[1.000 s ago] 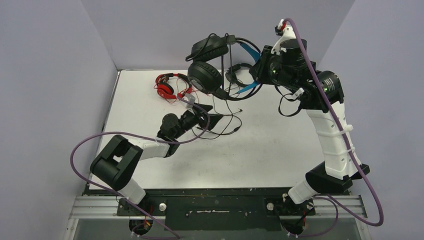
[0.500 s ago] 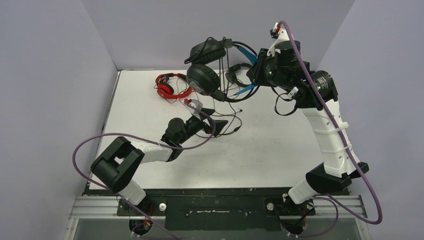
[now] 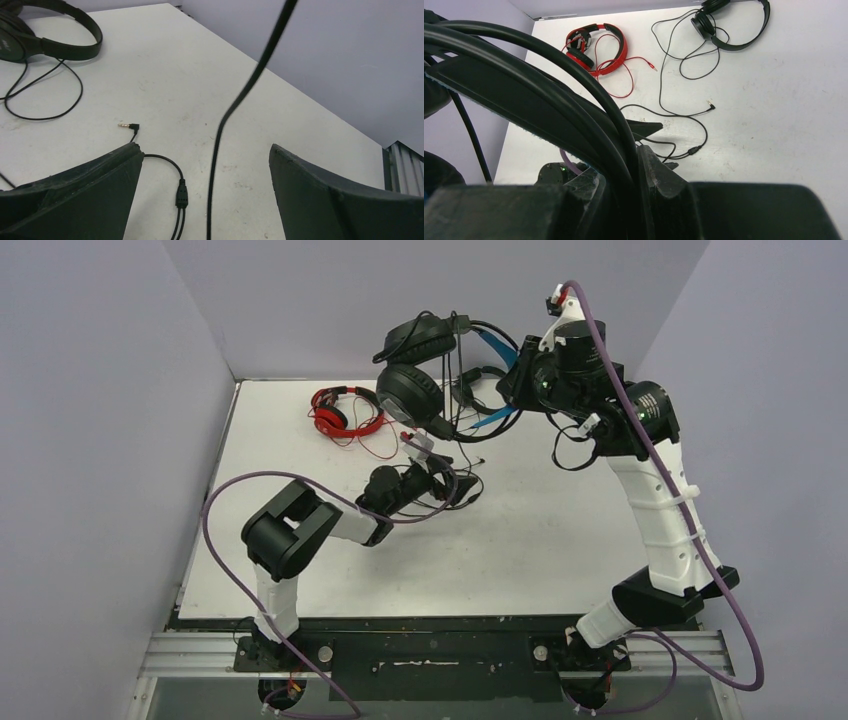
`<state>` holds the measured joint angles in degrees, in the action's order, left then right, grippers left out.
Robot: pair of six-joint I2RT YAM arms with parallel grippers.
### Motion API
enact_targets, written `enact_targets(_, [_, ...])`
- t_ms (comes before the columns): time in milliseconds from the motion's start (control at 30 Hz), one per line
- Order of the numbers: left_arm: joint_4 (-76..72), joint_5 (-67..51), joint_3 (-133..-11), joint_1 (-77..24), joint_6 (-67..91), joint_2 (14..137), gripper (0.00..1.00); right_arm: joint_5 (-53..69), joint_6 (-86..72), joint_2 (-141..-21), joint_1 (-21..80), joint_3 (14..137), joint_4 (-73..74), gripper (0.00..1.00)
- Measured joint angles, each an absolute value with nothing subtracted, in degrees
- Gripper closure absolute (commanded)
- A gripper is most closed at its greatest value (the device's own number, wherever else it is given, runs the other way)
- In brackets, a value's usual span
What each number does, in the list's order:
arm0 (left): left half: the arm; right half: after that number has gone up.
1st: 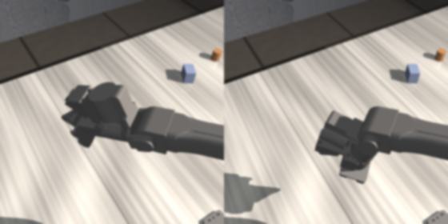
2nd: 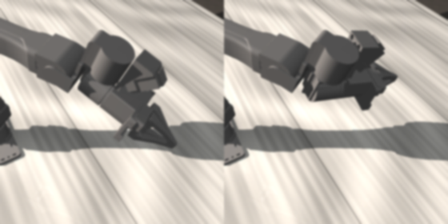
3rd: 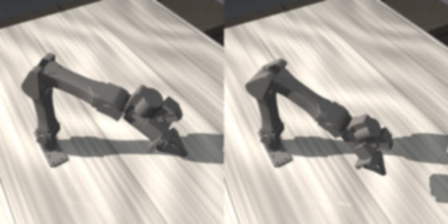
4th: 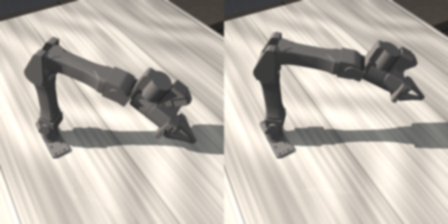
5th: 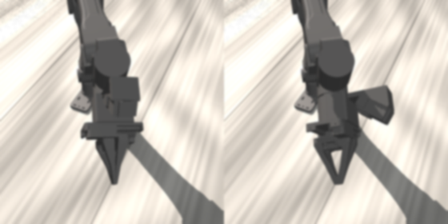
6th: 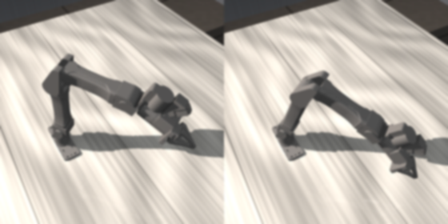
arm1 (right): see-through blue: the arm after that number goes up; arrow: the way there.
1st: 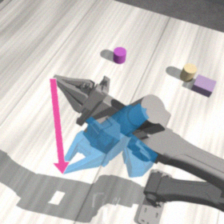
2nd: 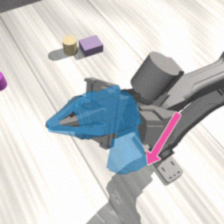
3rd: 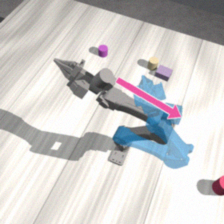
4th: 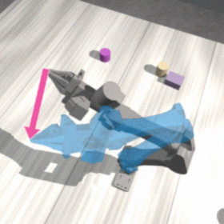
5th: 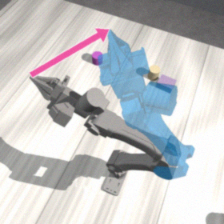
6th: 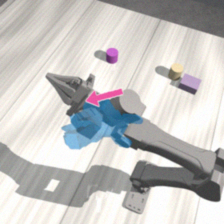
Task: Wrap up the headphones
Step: Wrap the headphones cable around the headphones.
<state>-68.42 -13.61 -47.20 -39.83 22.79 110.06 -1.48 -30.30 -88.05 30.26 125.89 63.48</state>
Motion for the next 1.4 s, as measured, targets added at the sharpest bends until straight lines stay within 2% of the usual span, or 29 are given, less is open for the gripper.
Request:
enact_targets(100, [-70.1,-14.7,-48.8,-40.9,23.5,112.1,0.14,-1.6,-30.3,-87.7,30.0,125.9,63.5,1.0])
enact_targets(233, [-70.5,-15.5,-51.2,-42.1,23.8,114.4,0.37,-1.7,-30.3,-87.5,30.0,126.0,63.5,1.0])
enact_targets(333, [-70.1,-15.9,-53.1,-42.3,23.9,116.0,0.63,-1.7,-30.3,-87.5,30.0,126.1,63.5,1.0])
enact_targets(400, [-68.8,-16.0,-54.7,-42.3,23.8,117.1,0.92,-2.0,-30.3,-87.5,29.9,126.1,63.6,1.0])
enact_targets(433, [-67.8,-16.0,-55.3,-42.3,23.7,117.5,1.0,-2.2,-30.3,-87.5,29.8,126.1,63.7,1.0])
enact_targets(700, [-65.9,-15.3,-50.1,-42.4,23.7,115.9,1.0,-8.4,-30.6,-87.1,28.8,126.1,64.6,1.0])
enact_targets(1067, [-64.0,-12.5,-34.1,-43.5,24.0,101.6,1.0,-20.4,-31.0,-86.3,26.2,122.9,66.0,1.0])
enact_targets(1400, [-48.0,-8.9,-30.8,-50.7,20.5,84.9,1.0,-27.9,-34.9,-84.3,21.6,113.8,63.9,1.0])
